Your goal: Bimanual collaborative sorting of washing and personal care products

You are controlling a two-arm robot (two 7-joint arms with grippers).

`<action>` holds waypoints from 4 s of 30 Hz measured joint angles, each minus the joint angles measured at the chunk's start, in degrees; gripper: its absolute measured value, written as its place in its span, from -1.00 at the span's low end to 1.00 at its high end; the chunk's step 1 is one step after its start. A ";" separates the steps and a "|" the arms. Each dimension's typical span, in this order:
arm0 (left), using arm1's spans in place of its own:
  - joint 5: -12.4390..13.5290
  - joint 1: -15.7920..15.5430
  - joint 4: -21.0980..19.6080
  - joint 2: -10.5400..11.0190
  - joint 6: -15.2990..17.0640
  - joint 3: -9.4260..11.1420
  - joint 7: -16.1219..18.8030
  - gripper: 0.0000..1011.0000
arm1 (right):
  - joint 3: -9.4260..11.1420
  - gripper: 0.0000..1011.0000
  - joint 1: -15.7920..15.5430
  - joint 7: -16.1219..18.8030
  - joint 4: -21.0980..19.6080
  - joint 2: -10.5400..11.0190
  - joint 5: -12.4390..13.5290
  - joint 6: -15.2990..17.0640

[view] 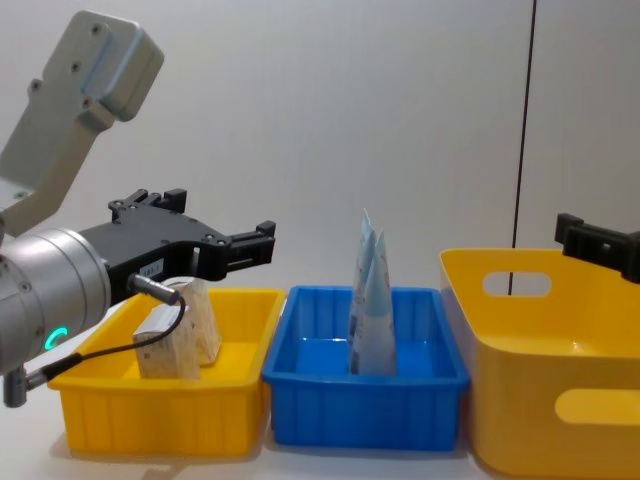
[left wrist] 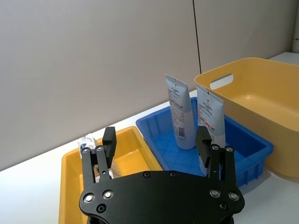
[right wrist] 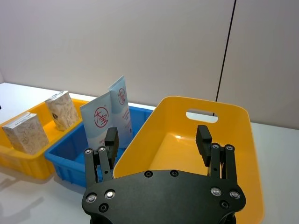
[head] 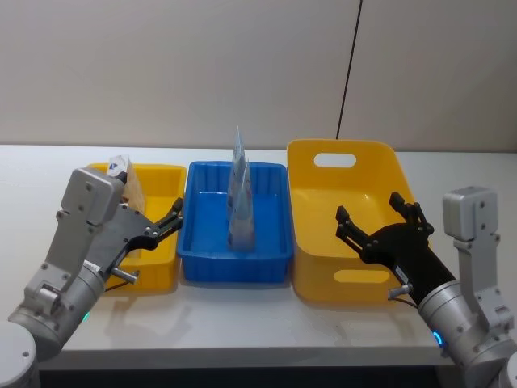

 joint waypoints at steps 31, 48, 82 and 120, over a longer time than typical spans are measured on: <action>0.00 0.00 0.00 0.00 0.00 0.00 0.00 0.98 | 0.00 0.98 0.00 0.00 0.00 0.00 0.00 0.00; 0.08 0.00 -0.28 -0.25 1.57 -0.31 0.26 0.98 | 0.00 0.98 0.00 0.00 0.00 0.00 0.00 0.00; -4.60 -3.26 1.60 -5.54 20.78 -5.44 2.61 0.98 | 0.00 0.98 0.00 0.00 0.00 0.00 0.00 0.00; -7.79 -6.41 9.30 -9.06 28.07 -9.61 1.17 0.98 | 0.00 0.98 0.00 0.00 0.00 0.00 0.00 0.00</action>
